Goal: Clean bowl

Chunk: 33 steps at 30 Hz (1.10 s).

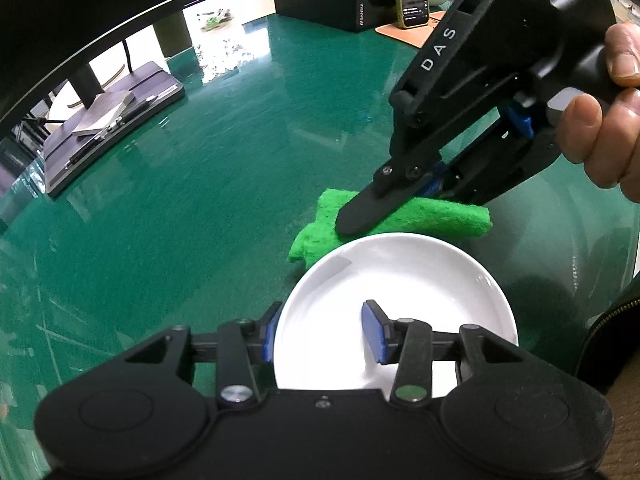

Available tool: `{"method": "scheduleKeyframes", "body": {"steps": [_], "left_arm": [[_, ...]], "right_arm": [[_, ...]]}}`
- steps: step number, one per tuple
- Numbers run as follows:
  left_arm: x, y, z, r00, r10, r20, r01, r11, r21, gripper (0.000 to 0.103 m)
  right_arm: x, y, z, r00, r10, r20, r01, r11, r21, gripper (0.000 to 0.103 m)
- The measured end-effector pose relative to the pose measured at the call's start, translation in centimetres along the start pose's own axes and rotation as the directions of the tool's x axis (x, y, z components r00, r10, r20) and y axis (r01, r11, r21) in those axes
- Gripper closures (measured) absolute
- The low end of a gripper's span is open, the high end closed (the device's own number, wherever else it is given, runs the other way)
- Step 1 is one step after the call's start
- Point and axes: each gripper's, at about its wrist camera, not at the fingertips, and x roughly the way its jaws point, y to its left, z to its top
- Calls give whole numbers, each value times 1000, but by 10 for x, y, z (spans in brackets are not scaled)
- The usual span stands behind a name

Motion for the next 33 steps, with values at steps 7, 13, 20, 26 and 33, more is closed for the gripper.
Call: {"method": "scheduleKeyframes", "body": {"steps": [7,13,20,26,33], "left_arm": [[0,2,-2,1000,12,3,-11,999,-40,56],[-1,2,-2,1000,18,4,-18,998,-62,56],[-1,0,-1,1000,7,6,-7,999,-32,56],[0,-1,-1,1000,6,9,-6,1000,-20,56],[0,-3,-2,1000,22,5,-22,999,-42,53]], "right_arm": [[28,26,3,998,8,-56,-12,997,-70,95],[37,38,2,996,6,-89,-16,994,-112,95],[10,19,4,1000,7,-29,-9,998,-67,96],[4,11,2,1000,-14,-4,14,999,-39,95],[36,39,-3,996,10,-83,-19,994,-109,96]]}}
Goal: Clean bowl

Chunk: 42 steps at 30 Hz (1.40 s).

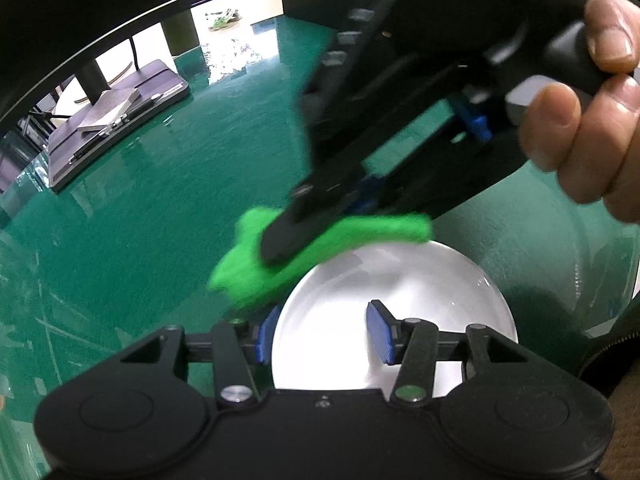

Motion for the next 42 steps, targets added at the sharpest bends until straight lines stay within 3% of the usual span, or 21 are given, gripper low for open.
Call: {"method": "scheduleKeyframes", "body": {"steps": [3,8,9,11,12,13,16,19,23,29,34,42], "left_arm": [[-2,0,-2,1000,16,-15,-16,1000,-22,51],[-13,-4,-19,998,53,-42,-54,998,-22,36],[-16,-4,-23,997,54,-47,-56,998,-29,37],[-19,-2,-25,998,48,-46,-50,998,-45,54],[-20,0,-26,998,44,-44,-46,997,-56,71],[-21,3,-25,998,42,-42,-45,997,-64,73],[-21,7,-21,999,30,-33,-32,997,-64,73],[-17,5,-14,999,43,-13,-43,999,4,66],[-15,6,-10,999,32,-12,-31,998,56,65],[-16,2,-15,999,41,-2,-41,998,49,65],[-14,3,-16,999,54,1,-54,998,17,65],[-15,4,-13,999,33,-2,-33,999,33,65]], "right_arm": [[5,4,1,1000,2,-18,-2,1000,-13,97],[1,5,5,1000,-14,7,14,1000,-19,95],[0,5,5,1000,-15,7,15,1000,-22,95],[-2,3,3,1000,-18,8,18,999,-28,95],[-5,3,1,1000,-20,10,20,999,-35,95],[-7,3,0,1000,-22,13,23,999,-41,95],[-19,-3,-4,999,-19,32,21,999,-39,96],[-34,-15,-8,997,-43,57,44,999,-9,95],[-46,-36,-14,996,-48,81,42,996,75,95],[-27,-26,-7,995,-31,99,23,996,86,95],[-3,-6,-1,999,8,52,-11,999,48,95],[-27,-20,-5,997,23,71,-28,997,66,96]]}}
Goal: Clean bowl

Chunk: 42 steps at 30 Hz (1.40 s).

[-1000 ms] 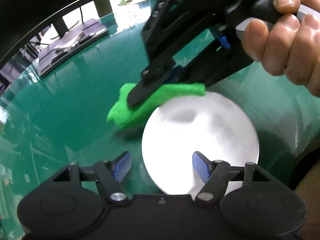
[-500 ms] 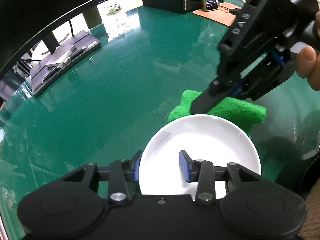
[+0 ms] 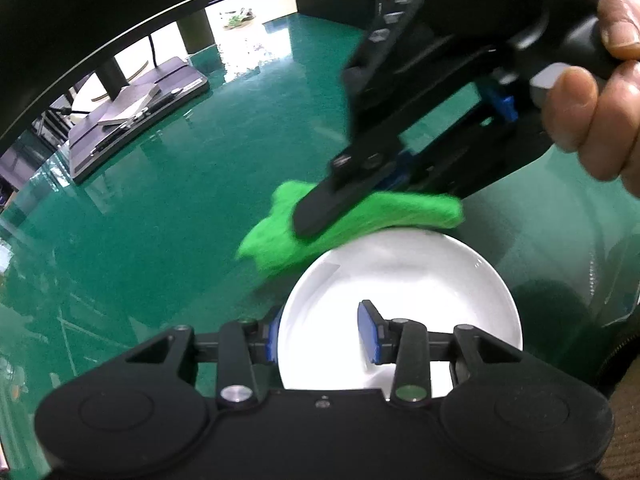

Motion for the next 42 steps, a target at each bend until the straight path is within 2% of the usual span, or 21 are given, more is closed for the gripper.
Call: {"method": "scheduleKeyframes", "body": {"steps": [7,17,23,28,31,35,38,39,41,42], "left_arm": [[4,1,4,1000,-22,-2,22,999,37,64],[3,-1,2,1000,-4,6,4,1000,3,63],[2,-3,3,1000,-19,9,19,1000,13,58],[4,-4,7,999,-36,8,36,998,52,58],[5,-6,9,999,-41,7,41,997,59,58],[5,-6,7,999,-42,9,41,999,28,58],[5,-2,7,999,-43,-2,43,998,-36,58],[4,-1,5,999,-34,-10,33,997,-64,56],[2,1,1,1000,-5,-26,2,994,-105,44],[1,2,-1,999,13,-33,-17,993,-119,34]], "right_arm": [[-16,-12,-4,999,-18,28,17,999,41,95],[35,8,6,998,-48,-37,47,999,-24,95],[12,0,1,999,-38,-20,38,999,-23,95],[-15,-19,-5,999,-50,20,50,998,25,95],[-13,-20,-5,998,-55,29,54,998,31,95],[6,-10,-2,999,-46,18,46,999,9,95],[27,3,2,999,-50,-18,49,998,-33,95],[32,6,4,998,-55,-27,54,998,-45,95],[43,12,7,996,-68,-50,65,996,-68,95],[43,13,7,996,-70,-52,66,995,-70,95]]}}
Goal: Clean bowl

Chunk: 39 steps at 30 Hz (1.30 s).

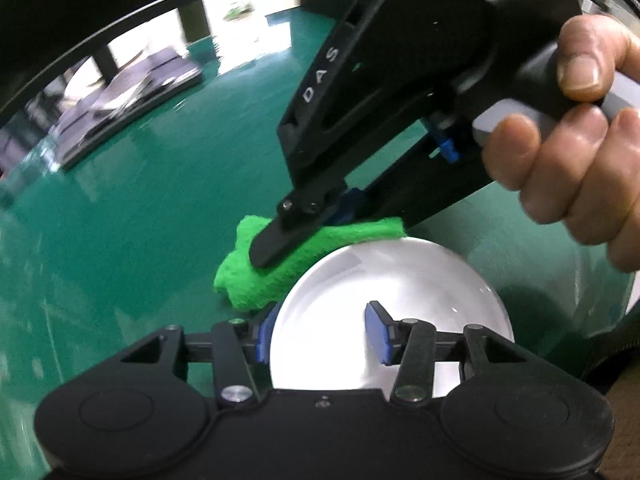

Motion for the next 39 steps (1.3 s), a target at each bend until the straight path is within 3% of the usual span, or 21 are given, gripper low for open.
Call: {"method": "scheduleKeyframes", "body": {"steps": [6,8,10,13,24,30,39], "left_arm": [[-12,-3,-17,997,71,-7,-71,997,-26,33],[-16,-4,-20,997,72,-10,-72,997,-26,39],[-19,-3,-20,998,64,-5,-64,997,-30,57],[-17,2,-14,999,41,3,-41,999,-34,70],[-4,4,-1,1000,1,26,-3,997,80,69],[-3,1,-5,999,13,41,-16,997,72,68],[-6,-3,-8,998,49,44,-50,999,21,67]], "right_arm": [[2,6,-1,1000,-3,-18,2,1000,-31,95],[-1,6,-3,1000,0,-14,0,999,-34,95],[-7,5,-6,1000,5,-5,-5,999,-33,95],[-18,1,-10,1000,9,9,-9,999,-34,95],[-58,-43,-37,994,-7,111,-4,995,100,95],[-42,-26,-32,992,-23,122,15,998,66,94],[-4,19,-24,999,-3,43,6,999,-54,95]]}}
